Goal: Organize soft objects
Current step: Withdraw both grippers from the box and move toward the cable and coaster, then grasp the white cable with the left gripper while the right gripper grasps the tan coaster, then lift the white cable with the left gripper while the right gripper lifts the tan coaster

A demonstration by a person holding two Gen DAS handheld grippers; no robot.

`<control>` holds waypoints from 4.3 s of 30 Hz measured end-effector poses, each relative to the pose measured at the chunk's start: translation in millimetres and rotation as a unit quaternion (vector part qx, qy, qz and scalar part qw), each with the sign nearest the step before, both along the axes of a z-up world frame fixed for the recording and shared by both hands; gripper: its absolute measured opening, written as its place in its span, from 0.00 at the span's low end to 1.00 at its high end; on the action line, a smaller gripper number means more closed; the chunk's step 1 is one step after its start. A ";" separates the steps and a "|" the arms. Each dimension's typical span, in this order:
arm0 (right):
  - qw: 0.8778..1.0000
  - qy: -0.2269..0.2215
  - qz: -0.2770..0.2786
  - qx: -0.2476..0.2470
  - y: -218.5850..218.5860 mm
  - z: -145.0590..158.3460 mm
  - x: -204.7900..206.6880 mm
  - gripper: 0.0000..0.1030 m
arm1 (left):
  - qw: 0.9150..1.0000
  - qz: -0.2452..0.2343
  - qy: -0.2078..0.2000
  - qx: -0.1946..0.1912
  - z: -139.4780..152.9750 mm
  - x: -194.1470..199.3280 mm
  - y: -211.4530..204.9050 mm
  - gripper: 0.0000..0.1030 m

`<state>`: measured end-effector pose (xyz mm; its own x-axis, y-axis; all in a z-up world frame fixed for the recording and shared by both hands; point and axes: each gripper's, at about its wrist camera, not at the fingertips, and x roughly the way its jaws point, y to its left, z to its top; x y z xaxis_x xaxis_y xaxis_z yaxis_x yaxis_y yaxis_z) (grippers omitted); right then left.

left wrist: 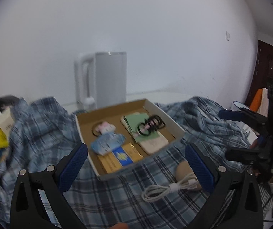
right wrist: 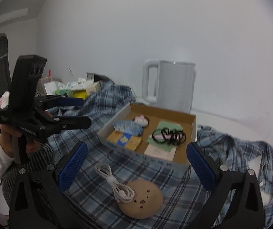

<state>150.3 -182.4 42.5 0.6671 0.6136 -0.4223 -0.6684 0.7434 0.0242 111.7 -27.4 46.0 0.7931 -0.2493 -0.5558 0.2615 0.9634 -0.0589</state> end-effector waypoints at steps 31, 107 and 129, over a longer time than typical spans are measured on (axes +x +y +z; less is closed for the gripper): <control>0.988 0.119 -0.001 -0.100 24.3 -81.9 41.8 1.00 | 0.991 -0.013 0.134 0.027 -66.3 27.6 -15.7 1.00; 0.997 0.021 -0.038 -0.060 -14.9 -44.2 22.9 0.73 | 0.993 -0.096 0.072 -0.016 -36.9 5.8 -25.3 0.28; 0.980 -0.186 -0.055 0.048 12.4 143.6 17.7 0.74 | 0.988 -0.040 -0.135 -0.064 148.1 -8.2 10.2 0.28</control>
<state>168.0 -169.9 186.1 0.8287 0.5538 -0.0810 -0.5597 0.8181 -0.1319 103.5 -17.2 194.0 0.8827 -0.3722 -0.2870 0.3596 0.9280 -0.0975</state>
